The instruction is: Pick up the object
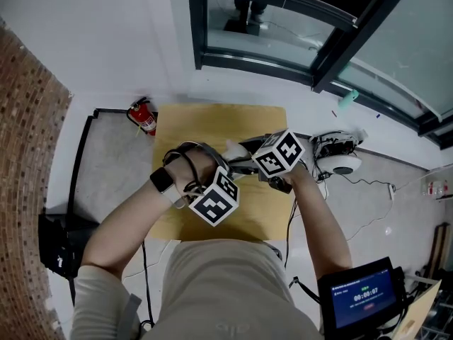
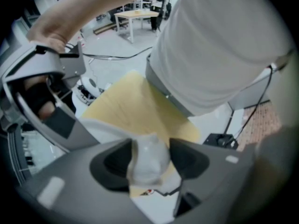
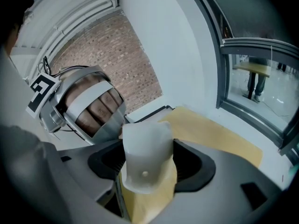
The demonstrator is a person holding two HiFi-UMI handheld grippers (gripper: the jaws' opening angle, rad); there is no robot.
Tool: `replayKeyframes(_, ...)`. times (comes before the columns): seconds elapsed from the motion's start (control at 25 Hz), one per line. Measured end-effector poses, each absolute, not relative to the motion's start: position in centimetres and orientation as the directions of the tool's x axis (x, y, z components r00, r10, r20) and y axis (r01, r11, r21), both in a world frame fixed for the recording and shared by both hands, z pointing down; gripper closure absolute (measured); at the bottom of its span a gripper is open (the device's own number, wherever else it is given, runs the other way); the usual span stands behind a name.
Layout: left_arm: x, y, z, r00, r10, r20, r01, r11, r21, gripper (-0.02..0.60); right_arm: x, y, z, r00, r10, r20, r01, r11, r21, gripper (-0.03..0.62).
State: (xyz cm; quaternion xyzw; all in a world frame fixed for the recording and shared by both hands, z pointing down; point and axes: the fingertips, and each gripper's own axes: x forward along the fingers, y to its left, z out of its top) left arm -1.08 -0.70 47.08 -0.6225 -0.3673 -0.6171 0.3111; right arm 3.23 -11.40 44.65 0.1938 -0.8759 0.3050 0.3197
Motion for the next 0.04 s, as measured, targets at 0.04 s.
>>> replayKeyframes(0.04,-1.07,-0.67,47.12,-0.034,0.072,0.997,0.842,-0.536,0.068,0.330,3.23,-11.36,44.67,-0.720,-0.143,0.679,-0.534,0.739,-0.411,0.279)
